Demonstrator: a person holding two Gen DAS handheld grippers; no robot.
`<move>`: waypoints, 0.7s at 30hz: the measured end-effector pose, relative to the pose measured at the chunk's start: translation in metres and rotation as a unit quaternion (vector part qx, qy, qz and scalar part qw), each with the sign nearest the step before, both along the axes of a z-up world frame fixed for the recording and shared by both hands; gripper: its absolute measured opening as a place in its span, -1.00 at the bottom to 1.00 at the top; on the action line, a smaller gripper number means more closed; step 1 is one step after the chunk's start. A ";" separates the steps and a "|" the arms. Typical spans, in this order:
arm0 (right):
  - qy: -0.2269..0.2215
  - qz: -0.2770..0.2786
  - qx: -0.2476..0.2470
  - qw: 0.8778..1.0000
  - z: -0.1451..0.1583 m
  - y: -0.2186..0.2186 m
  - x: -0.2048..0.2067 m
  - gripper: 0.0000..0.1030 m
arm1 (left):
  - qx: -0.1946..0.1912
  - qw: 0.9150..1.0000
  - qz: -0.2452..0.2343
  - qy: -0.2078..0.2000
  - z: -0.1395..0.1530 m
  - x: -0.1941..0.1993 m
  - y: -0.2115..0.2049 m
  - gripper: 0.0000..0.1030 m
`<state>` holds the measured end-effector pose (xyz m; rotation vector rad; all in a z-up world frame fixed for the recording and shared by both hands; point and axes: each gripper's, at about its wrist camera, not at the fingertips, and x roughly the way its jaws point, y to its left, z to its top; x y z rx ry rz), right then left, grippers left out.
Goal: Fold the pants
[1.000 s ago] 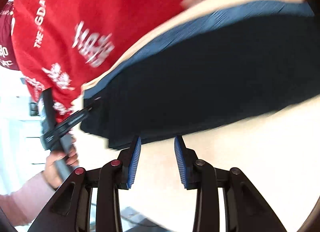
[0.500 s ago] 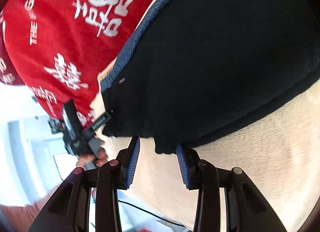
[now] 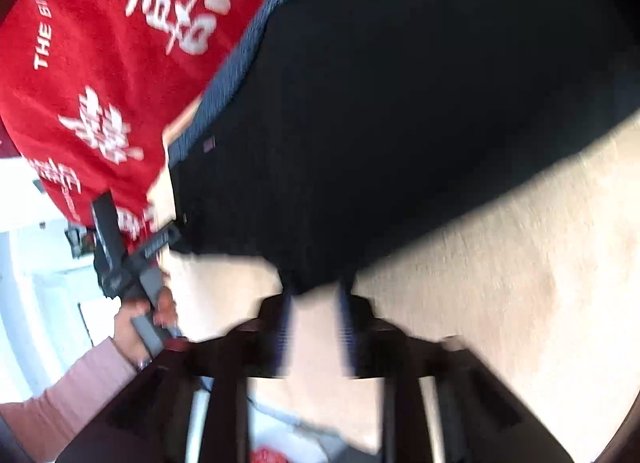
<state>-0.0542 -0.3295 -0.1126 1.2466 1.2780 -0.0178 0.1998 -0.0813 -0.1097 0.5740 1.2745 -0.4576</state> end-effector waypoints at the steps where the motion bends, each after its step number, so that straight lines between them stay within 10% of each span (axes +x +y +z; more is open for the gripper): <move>1: -0.010 0.010 -0.005 1.000 0.009 -0.001 0.002 -0.08 | 0.000 1.000 -0.003 -0.001 0.005 -0.003 -0.001 1.00; 7: -0.045 0.052 -0.130 0.989 0.042 -0.054 0.067 -0.36 | -0.064 0.998 -0.013 -0.011 0.018 0.008 -0.040 1.00; 14: -0.012 0.111 -0.226 0.968 -0.005 -0.068 0.147 -0.43 | -0.015 0.997 0.002 -0.080 -0.023 0.041 -0.077 1.00; 16: -0.025 0.095 -0.236 0.967 -0.005 -0.083 0.144 -0.71 | -0.013 0.996 -0.013 -0.085 -0.023 0.047 -0.072 1.00; 21: 0.040 0.000 -0.261 0.965 0.008 -0.139 0.116 -0.62 | 0.011 0.997 -0.022 -0.074 -0.015 0.058 -0.049 1.00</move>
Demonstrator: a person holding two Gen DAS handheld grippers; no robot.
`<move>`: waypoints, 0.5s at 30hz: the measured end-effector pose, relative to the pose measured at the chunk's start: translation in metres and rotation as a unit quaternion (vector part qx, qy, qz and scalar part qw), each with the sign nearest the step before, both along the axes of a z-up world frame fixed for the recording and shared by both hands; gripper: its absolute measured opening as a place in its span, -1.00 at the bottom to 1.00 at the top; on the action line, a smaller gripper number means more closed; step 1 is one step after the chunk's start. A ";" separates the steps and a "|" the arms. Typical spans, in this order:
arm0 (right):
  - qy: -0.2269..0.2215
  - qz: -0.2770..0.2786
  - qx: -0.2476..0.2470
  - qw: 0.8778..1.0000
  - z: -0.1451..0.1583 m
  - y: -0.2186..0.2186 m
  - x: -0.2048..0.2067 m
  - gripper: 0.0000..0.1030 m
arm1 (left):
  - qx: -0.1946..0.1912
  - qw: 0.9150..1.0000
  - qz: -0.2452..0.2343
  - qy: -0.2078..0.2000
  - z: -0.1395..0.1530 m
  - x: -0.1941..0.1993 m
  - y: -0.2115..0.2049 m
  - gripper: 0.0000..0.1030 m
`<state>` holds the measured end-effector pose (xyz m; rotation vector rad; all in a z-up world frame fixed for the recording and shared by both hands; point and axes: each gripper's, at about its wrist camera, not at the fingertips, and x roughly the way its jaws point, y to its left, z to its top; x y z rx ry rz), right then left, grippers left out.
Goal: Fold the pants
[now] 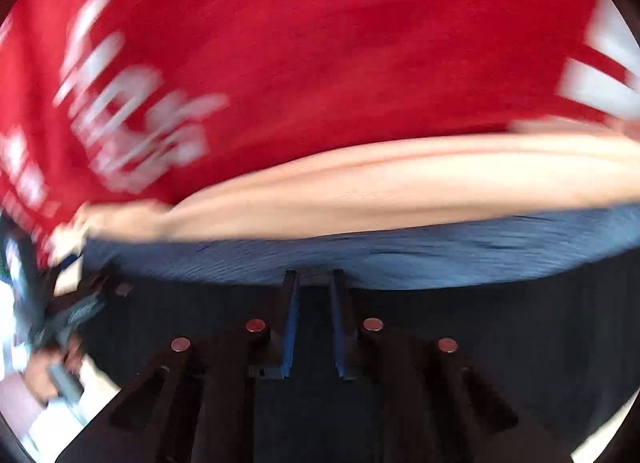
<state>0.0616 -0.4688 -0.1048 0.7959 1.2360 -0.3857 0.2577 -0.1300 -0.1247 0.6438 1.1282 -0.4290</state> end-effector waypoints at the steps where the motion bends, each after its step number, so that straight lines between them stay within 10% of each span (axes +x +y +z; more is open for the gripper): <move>1: 0.005 -0.009 0.003 1.000 0.006 -0.005 -0.007 -0.60 | 0.007 1.000 0.006 0.004 0.003 0.001 0.007 1.00; 6: -0.034 0.033 0.056 0.997 0.036 0.040 -0.039 0.00 | 0.008 1.000 0.001 0.006 0.008 -0.013 0.029 1.00; 15: -0.010 0.108 0.036 0.993 0.015 0.139 -0.061 0.00 | -0.009 0.999 0.024 0.034 0.002 -0.008 0.061 1.00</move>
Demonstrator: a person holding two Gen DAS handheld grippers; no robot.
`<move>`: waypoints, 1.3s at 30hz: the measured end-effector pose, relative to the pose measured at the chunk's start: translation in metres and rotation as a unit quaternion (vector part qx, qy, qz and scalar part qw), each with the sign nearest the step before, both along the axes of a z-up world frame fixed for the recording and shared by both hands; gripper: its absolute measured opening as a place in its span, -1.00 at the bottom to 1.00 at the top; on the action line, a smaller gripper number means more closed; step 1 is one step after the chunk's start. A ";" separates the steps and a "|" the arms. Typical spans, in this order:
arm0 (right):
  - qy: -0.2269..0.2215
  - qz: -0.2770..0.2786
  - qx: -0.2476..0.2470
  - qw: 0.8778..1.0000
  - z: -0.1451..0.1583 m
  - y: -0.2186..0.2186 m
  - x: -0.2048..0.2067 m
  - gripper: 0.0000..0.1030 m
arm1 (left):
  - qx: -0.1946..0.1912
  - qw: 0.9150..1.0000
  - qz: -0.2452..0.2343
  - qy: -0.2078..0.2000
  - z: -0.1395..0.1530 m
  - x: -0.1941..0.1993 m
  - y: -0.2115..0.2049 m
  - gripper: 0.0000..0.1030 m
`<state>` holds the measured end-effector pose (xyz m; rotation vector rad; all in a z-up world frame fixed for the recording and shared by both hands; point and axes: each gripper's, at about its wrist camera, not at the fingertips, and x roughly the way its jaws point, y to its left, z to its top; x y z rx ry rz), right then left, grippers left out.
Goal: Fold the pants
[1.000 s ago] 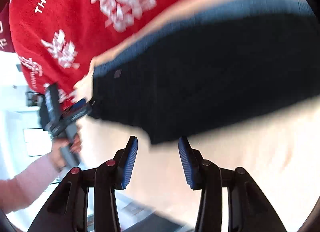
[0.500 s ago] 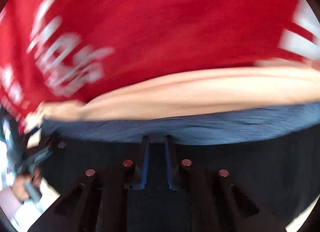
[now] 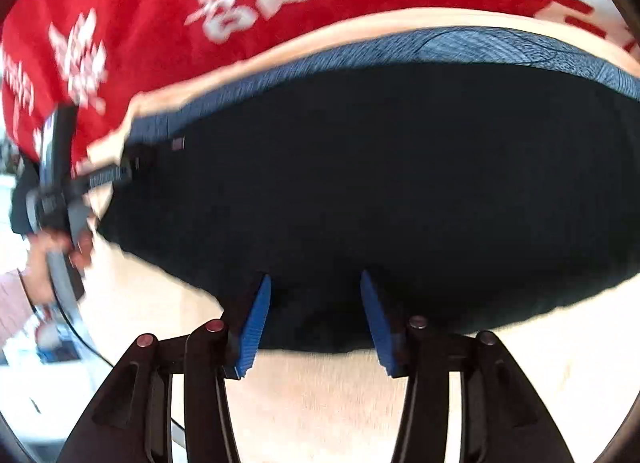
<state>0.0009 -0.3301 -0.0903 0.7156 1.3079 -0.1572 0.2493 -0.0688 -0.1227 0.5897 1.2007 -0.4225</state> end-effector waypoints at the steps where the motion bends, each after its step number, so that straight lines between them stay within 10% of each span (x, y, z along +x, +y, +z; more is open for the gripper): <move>1: 0.003 -0.003 0.019 1.000 0.003 -0.007 -0.004 -0.01 | 0.014 1.000 0.001 -0.006 0.006 -0.001 0.002 1.00; 23: 0.009 -0.232 0.063 0.971 0.020 -0.149 -0.172 -0.01 | -0.104 0.991 -0.064 0.057 0.063 -0.194 -0.258 1.00; 32: -0.058 -0.190 -0.023 0.980 0.014 -0.242 -0.094 -0.01 | -0.049 0.998 0.000 0.026 0.020 -0.163 -0.307 1.00; 39: -0.027 -0.117 -0.118 0.986 -0.017 -0.288 -0.040 -0.15 | -0.082 0.996 0.006 0.017 0.012 -0.163 -0.291 1.00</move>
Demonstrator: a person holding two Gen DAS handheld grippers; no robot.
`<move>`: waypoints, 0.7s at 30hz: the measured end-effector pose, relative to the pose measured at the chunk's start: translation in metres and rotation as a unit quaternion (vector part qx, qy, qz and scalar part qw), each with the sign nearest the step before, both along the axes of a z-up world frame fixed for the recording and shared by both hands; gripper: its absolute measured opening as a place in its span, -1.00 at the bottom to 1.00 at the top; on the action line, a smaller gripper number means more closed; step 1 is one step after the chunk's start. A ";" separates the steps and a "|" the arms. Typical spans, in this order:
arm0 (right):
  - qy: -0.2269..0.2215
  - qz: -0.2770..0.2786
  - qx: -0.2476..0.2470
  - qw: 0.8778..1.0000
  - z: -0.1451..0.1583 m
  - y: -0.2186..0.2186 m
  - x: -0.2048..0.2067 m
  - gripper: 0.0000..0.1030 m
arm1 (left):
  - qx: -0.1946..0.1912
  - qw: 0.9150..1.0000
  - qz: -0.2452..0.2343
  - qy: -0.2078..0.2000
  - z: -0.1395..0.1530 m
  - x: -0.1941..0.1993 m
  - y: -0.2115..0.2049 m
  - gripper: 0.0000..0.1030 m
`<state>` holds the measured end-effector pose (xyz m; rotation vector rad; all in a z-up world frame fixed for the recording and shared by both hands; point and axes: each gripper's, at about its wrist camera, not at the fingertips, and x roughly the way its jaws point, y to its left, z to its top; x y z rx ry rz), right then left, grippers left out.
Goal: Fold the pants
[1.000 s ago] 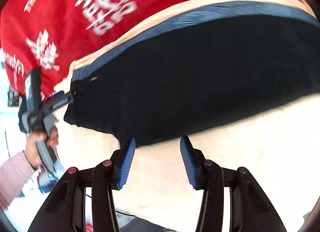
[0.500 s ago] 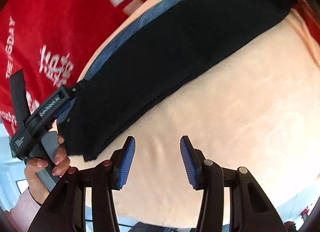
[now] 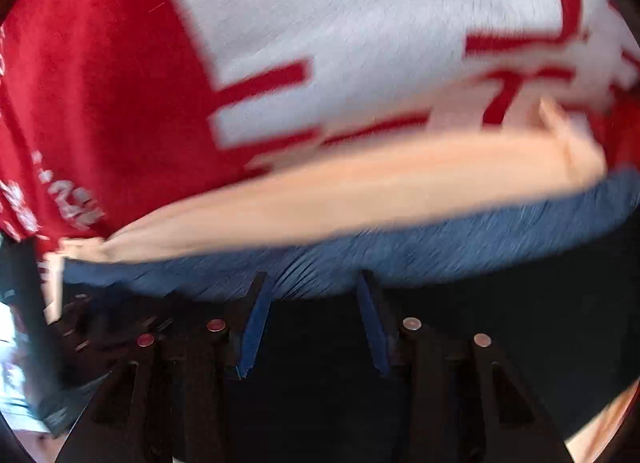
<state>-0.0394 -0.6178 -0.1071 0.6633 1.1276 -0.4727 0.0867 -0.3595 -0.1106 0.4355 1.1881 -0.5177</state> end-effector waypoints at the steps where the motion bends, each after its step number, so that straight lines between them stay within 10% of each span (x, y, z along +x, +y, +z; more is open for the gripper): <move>1: 0.014 -0.024 -0.013 1.000 0.000 -0.014 -0.006 -0.15 | 0.001 1.000 -0.001 0.000 0.000 -0.001 0.000 1.00; 5: 0.001 -0.124 0.022 0.992 0.019 -0.060 -0.055 -0.14 | 0.006 1.000 -0.002 0.005 0.000 0.001 -0.001 1.00; 11: -0.052 -0.107 0.100 0.988 0.041 -0.016 -0.140 -0.10 | 0.038 0.999 0.000 0.006 0.013 -0.003 -0.026 1.00; 21: -0.151 -0.277 0.174 0.933 -0.003 -0.011 -0.228 -0.10 | -0.009 0.996 -0.077 0.037 0.045 -0.095 -0.092 1.00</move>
